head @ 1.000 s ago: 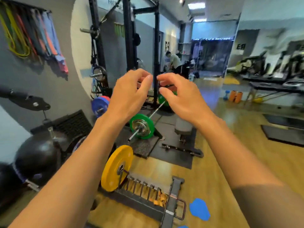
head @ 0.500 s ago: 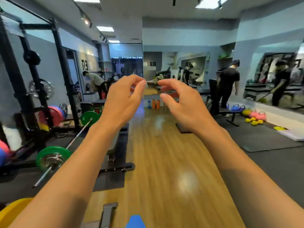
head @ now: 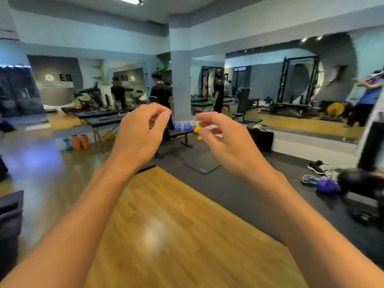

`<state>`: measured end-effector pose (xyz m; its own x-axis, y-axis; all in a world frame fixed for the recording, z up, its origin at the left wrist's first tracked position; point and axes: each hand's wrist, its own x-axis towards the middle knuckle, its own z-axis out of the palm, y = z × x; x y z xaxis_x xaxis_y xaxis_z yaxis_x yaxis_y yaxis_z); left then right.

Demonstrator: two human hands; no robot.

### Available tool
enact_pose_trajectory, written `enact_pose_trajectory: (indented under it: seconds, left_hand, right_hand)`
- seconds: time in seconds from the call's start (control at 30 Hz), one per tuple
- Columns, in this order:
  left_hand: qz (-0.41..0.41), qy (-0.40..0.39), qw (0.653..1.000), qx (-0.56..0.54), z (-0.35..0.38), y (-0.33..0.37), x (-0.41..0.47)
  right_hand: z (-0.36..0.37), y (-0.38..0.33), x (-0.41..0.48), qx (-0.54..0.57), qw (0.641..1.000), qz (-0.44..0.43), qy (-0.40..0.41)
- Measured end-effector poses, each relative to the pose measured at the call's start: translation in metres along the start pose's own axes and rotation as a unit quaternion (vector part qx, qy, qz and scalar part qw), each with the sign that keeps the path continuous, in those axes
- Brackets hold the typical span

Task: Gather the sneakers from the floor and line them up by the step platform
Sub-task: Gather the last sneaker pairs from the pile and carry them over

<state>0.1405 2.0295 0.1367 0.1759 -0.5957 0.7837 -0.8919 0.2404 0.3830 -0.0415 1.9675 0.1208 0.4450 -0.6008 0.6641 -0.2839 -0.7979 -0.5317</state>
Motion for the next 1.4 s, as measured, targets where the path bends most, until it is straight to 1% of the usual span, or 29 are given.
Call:
enact_pose_trajectory:
  seconds: [0.1,0.23,0.43,0.53,0.63,0.83,1.07,1.17,1.3,1.4]
  left_hand:
    - [0.023,-0.019,0.999,-0.037,0.071,-0.023,0.054]
    - [0.047,-0.055,0.994,-0.087,0.158,-0.038,0.118]
    - [0.083,-0.120,0.970,-0.196,0.312,-0.023,0.188]
    - [0.098,-0.145,0.957,-0.229,0.385,-0.016,0.217]
    - [0.114,-0.154,0.952,-0.237,0.452,-0.009,0.245]
    - [0.134,-0.189,0.944,-0.235,0.568,-0.001,0.316]
    - [0.152,-0.193,0.939,-0.242,0.714,-0.014,0.408]
    - [0.158,-0.200,0.930,-0.264,0.784,-0.021,0.445]
    - [0.158,-0.220,0.911,-0.311,0.878,-0.018,0.501]
    - [0.175,-0.244,0.892,-0.338,0.951,-0.012,0.537]
  right_hand:
    - [-0.010,0.062,0.042,-0.037,0.998,0.040,0.019]
    - [-0.031,0.132,0.084,-0.085,0.991,0.092,0.049]
    - [-0.070,0.239,0.121,-0.148,0.971,0.161,0.096]
    - [-0.087,0.296,0.137,-0.164,0.960,0.191,0.120]
    - [-0.101,0.357,0.155,-0.161,0.954,0.205,0.150]
    - [-0.140,0.468,0.218,-0.165,0.946,0.217,0.172]
    - [-0.184,0.606,0.296,-0.200,0.936,0.238,0.164]
    - [-0.199,0.665,0.327,-0.221,0.929,0.239,0.174]
    - [-0.227,0.738,0.373,-0.248,0.911,0.281,0.172]
    - [-0.250,0.793,0.401,-0.278,0.892,0.300,0.192]
